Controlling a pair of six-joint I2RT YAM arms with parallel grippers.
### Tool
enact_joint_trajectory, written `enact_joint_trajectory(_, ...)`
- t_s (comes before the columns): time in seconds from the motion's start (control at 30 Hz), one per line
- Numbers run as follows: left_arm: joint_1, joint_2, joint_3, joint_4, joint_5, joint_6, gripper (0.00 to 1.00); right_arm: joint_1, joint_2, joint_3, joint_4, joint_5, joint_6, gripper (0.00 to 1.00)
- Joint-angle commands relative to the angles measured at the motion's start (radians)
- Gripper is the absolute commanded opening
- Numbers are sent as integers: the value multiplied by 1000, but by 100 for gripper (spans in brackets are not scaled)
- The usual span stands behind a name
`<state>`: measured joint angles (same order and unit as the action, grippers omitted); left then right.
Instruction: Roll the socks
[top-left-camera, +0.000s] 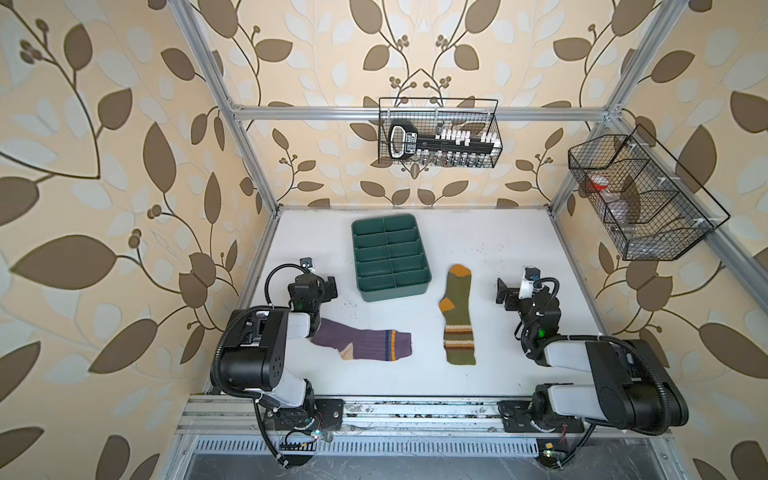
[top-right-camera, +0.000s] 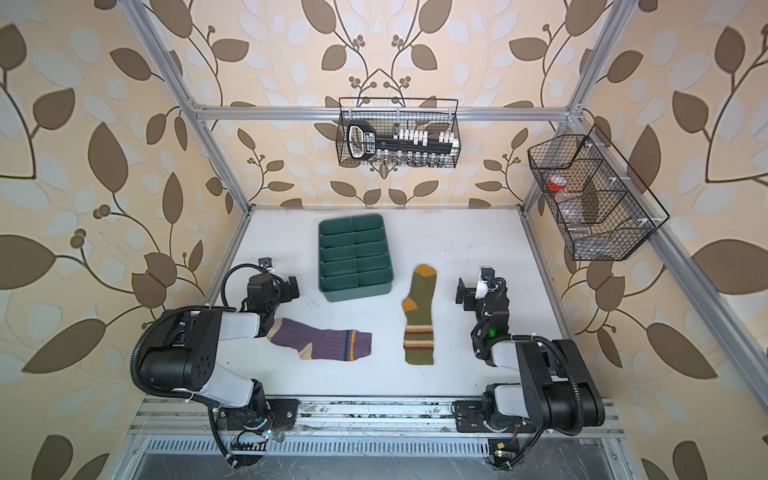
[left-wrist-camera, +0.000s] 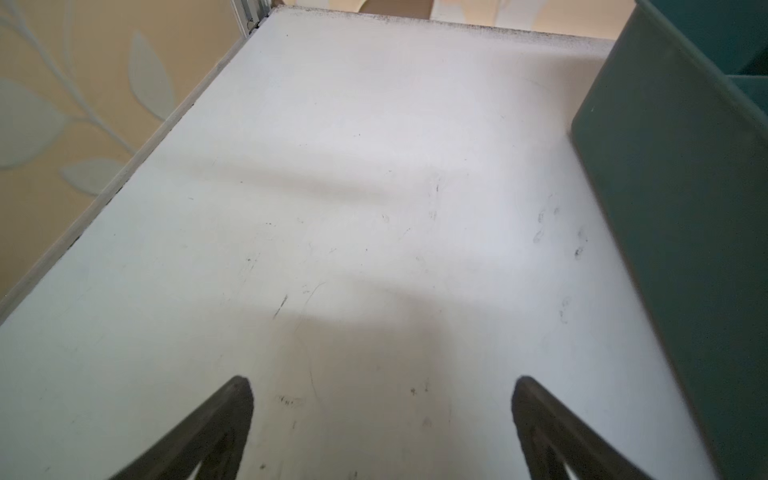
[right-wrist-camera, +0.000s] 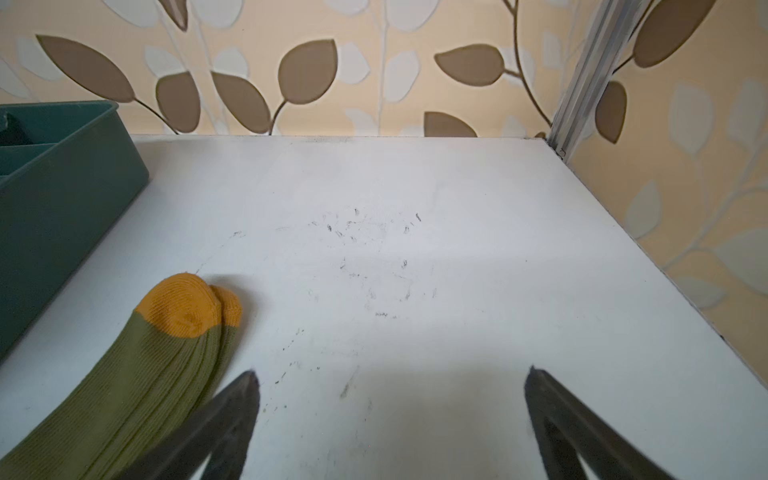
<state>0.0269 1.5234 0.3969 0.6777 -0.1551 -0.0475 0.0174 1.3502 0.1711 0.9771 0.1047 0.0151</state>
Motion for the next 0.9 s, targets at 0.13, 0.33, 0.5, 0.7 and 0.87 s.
enact_joint_trajectory(0.13,-1,-25,4,36,7,3,99,4,-6,14,21,10,-4,100)
enact_joint_trajectory(0.33,0,-25,4,36,7,3,99,4,-5,15,22,10,-4,100)
enact_joint_trajectory(0.5,-1,-25,5,36,6,3,99,2,-6,15,21,8,-3,100)
enact_joint_trajectory(0.7,1,-12,16,28,8,1,99,5,-4,16,20,12,-4,100)
enact_joint_trajectory(0.87,2,-11,17,22,9,1,99,5,-3,17,20,12,-4,100)
